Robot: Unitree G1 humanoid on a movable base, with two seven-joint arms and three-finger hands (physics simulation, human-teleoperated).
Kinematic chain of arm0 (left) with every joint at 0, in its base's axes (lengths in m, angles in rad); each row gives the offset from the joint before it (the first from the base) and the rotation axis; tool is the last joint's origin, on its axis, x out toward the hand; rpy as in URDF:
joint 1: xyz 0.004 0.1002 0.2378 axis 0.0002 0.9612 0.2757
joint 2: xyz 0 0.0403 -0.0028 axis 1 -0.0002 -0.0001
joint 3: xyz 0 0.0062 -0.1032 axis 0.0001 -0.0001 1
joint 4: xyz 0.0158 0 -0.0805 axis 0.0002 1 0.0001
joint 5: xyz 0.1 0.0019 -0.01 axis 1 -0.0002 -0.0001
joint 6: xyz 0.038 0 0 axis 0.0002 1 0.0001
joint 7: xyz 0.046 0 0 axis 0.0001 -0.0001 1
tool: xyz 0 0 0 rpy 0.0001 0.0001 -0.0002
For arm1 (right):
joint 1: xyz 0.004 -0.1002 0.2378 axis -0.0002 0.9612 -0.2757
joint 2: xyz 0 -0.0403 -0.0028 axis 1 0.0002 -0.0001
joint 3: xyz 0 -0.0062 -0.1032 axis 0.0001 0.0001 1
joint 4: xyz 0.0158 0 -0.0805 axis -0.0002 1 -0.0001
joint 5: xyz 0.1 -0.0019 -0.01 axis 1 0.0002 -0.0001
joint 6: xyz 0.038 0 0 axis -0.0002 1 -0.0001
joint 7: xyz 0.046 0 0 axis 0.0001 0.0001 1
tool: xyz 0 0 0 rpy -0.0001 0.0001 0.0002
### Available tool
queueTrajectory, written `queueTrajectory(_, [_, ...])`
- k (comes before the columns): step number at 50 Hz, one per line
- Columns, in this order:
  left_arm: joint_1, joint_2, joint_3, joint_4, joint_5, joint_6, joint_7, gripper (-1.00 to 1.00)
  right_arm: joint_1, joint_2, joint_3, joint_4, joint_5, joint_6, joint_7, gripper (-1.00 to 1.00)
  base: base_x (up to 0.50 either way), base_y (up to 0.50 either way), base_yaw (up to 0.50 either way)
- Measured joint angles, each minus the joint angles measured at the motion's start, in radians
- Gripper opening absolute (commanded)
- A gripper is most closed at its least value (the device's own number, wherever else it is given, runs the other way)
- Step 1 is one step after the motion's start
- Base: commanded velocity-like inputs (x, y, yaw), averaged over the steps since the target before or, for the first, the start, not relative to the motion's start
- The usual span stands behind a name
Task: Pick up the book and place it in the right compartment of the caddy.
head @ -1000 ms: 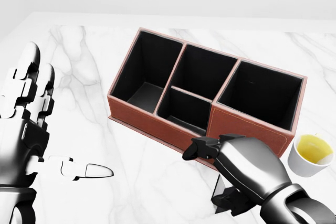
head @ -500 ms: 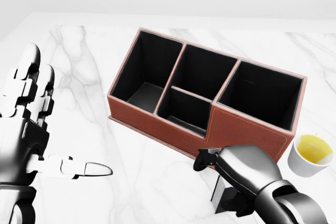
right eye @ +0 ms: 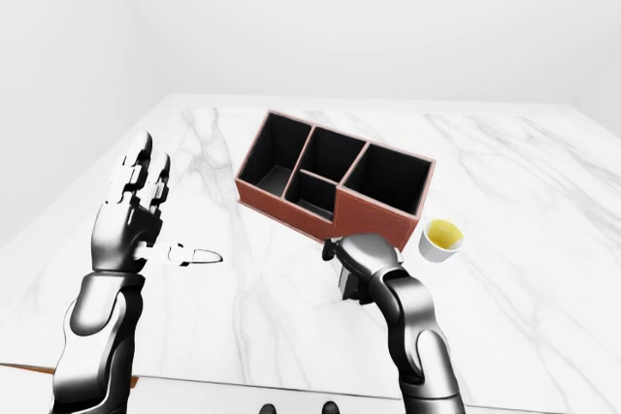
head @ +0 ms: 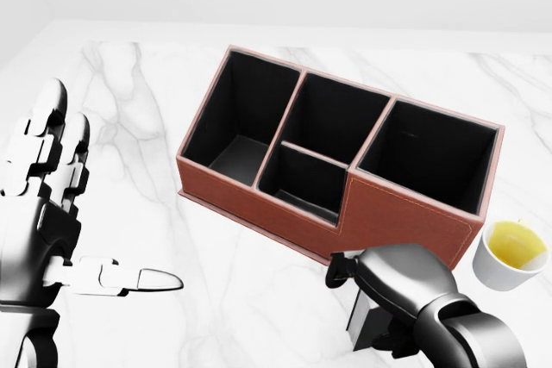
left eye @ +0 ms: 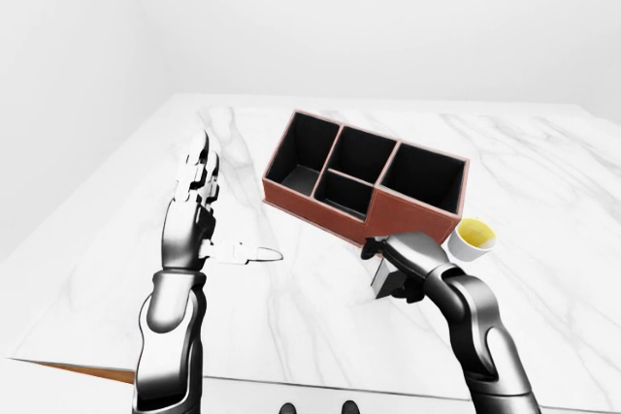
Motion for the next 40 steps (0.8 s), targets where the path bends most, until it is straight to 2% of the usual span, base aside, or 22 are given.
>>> queueTrajectory(40, [0.009,0.001,0.012,0.031,-0.015,0.0,0.0,1.0,-0.058,-0.022,-0.016,0.118,-0.081,0.0,-0.012,0.13,0.0,0.0,0.0])
